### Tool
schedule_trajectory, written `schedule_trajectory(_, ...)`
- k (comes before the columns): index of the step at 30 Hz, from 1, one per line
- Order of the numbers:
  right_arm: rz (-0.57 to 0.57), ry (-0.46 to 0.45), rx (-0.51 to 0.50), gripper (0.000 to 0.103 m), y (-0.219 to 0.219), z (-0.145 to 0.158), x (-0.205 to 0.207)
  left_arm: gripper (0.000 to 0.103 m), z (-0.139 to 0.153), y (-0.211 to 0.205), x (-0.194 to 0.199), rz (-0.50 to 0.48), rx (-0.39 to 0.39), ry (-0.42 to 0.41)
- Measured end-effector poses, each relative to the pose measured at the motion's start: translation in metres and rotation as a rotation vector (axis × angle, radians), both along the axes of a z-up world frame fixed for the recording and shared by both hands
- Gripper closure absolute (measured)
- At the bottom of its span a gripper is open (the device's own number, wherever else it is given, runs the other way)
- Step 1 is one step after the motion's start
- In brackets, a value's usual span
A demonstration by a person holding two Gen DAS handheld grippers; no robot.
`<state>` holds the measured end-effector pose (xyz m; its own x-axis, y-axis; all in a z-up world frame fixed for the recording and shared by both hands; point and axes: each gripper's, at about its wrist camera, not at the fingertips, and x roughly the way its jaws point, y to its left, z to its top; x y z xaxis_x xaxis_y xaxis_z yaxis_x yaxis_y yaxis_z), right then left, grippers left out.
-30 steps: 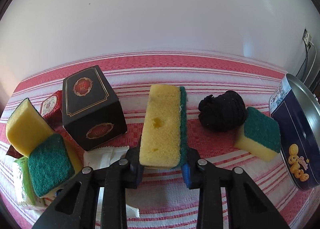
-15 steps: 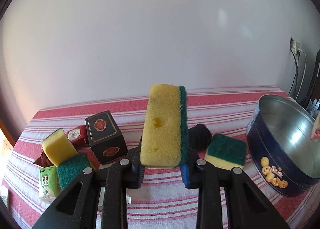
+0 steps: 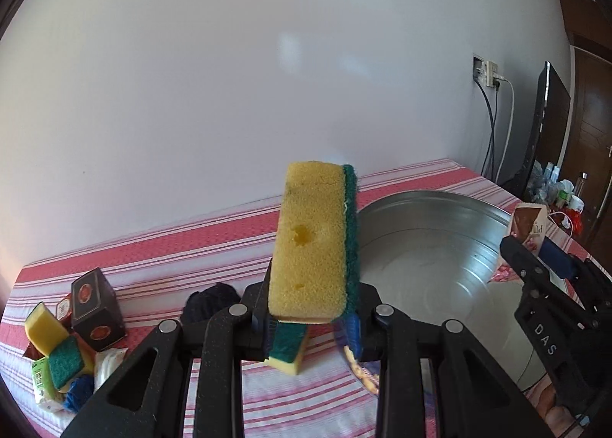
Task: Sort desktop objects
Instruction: 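Drop the snack packet and the sponge into the blue tin, opening both grippers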
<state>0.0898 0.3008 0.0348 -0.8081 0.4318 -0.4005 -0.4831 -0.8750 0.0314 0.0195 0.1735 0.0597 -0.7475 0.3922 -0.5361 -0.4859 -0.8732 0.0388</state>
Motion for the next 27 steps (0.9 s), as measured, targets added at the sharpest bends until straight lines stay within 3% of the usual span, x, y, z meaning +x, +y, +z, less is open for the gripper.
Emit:
schedule_trajectory(4, -0.007, -0.013, -0.046, 0.06, 0.008, -0.004, 0.0, 0.072, -0.013, 0.031, -0.005, -0.02, -0.022, -0.031)
schedule_trajectory(6, -0.014, -0.007, -0.032, 0.045, 0.006, -0.004, 0.002, 0.071, -0.017, 0.038, -0.008, -0.042, 0.007, -0.07)
schedule_trajectory(7, -0.021, 0.002, -0.024, 0.029, 0.004, -0.003, 0.004, 0.069, -0.019, 0.039, -0.008, -0.057, 0.03, -0.087)
schedule_trajectory(8, -0.029, 0.014, -0.014, 0.02, 0.004, -0.002, 0.006, 0.06, -0.022, 0.041, -0.008, -0.066, 0.045, -0.095)
schedule_trajectory(12, -0.053, 0.036, -0.019, 0.017, 0.008, 0.0, 0.008, 0.027, -0.028, 0.031, -0.005, -0.009, 0.038, -0.053)
schedule_trajectory(15, -0.034, 0.033, -0.07, 0.013, 0.014, -0.003, 0.009, 0.026, -0.026, 0.02, -0.008, 0.02, 0.067, -0.039)
schedule_trajectory(27, -0.028, 0.049, -0.05, 0.008, 0.013, -0.002, 0.01, 0.026, -0.028, 0.007, -0.005, 0.071, 0.029, 0.015)
